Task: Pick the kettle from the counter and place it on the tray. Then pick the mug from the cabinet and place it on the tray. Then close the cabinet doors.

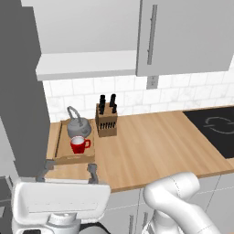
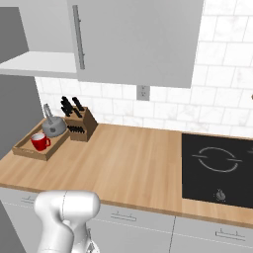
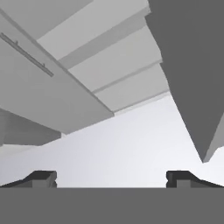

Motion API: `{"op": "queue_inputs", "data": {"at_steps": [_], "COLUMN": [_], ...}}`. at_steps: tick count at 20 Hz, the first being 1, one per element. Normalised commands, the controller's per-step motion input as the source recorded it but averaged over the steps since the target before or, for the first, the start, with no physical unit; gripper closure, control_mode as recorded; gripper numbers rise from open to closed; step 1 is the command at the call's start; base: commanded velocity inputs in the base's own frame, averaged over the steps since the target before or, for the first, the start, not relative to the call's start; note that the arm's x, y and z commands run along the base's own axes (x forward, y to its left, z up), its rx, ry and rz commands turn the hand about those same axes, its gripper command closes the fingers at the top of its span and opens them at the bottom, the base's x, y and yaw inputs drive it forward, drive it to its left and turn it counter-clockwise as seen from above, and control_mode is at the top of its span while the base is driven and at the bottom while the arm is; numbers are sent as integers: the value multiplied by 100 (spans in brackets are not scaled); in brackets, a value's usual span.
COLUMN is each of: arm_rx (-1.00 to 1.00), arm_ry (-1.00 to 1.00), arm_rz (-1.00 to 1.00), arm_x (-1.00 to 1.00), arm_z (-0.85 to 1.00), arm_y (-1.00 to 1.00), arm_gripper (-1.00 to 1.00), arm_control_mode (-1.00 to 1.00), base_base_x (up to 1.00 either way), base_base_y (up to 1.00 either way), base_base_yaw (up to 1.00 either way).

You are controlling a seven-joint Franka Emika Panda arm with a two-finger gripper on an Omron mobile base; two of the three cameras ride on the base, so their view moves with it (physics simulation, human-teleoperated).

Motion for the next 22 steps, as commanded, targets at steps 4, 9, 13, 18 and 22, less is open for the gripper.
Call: {"op": "queue_inputs", "data": {"at_steps": [4, 9, 13, 18, 22], "arm_rx": [0, 0, 0, 0, 0], "arm_ry": [0, 0, 2, 3, 1], "arm_rz": [12, 10, 7, 6, 3], "arm_x": [-3, 0, 0, 0, 0], "arm_z": [0, 3, 12, 3, 8], "arm_y": [45, 40, 41, 40, 33], "arm_gripper": [-100, -100, -100, -100, -100], "arm_control_mode": [-100, -100, -100, -100, -100], "base_base_x": [0, 0, 0, 0, 0], "base_base_y": [0, 0, 0, 0, 0], "base_base_yaw": [0, 0, 0, 0, 0]}}
